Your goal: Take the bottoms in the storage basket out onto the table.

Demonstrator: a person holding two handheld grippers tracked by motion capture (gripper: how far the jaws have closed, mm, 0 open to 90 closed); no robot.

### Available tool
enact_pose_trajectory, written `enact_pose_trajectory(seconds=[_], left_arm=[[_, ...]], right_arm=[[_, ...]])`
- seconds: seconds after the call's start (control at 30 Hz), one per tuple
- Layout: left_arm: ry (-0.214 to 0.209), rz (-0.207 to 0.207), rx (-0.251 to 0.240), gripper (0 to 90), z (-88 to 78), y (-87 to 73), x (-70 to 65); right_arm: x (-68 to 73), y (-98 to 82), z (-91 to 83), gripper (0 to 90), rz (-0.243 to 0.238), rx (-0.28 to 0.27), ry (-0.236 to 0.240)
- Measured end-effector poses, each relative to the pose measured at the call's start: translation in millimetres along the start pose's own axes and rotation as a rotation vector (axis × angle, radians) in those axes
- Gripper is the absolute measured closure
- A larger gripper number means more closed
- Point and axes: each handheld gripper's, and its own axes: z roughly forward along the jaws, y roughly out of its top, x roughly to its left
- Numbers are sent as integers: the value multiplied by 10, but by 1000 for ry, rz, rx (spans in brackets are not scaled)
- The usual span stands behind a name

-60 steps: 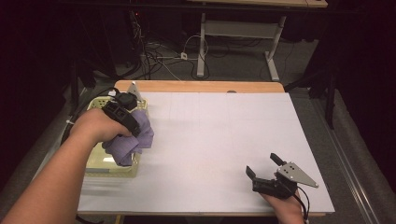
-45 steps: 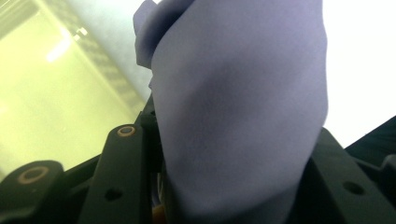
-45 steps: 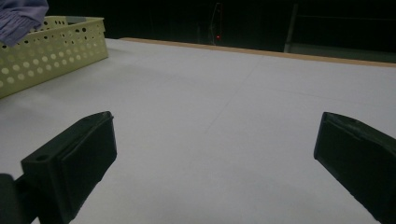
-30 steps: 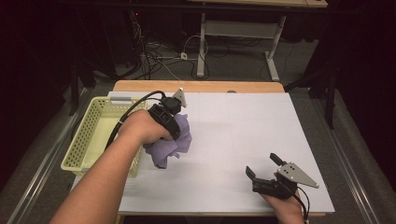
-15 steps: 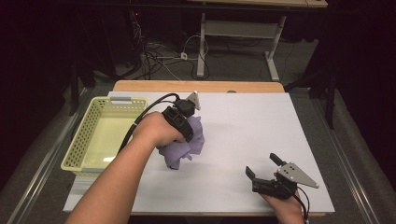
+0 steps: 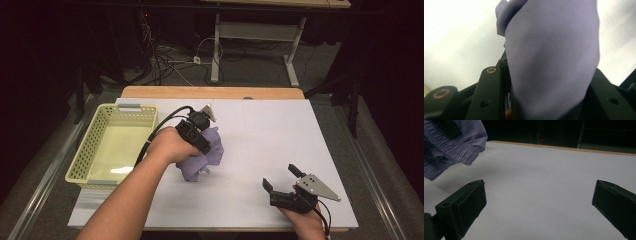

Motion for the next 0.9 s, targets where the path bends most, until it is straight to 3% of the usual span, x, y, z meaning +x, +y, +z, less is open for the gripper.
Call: enact_pose_trajectory(seconds=[0.17, 0.33, 0.9], left_arm=[[12, 13, -49, 553, 61, -72, 23], [3, 38, -180, 553, 152, -224, 53], [-25, 59, -392, 551, 499, -526, 66]], right_arm=[[-1, -1, -1, 0, -1, 0, 0], [-1, -4, 5, 0, 0, 3, -1], [27, -23, 27, 0, -9, 15, 5]])
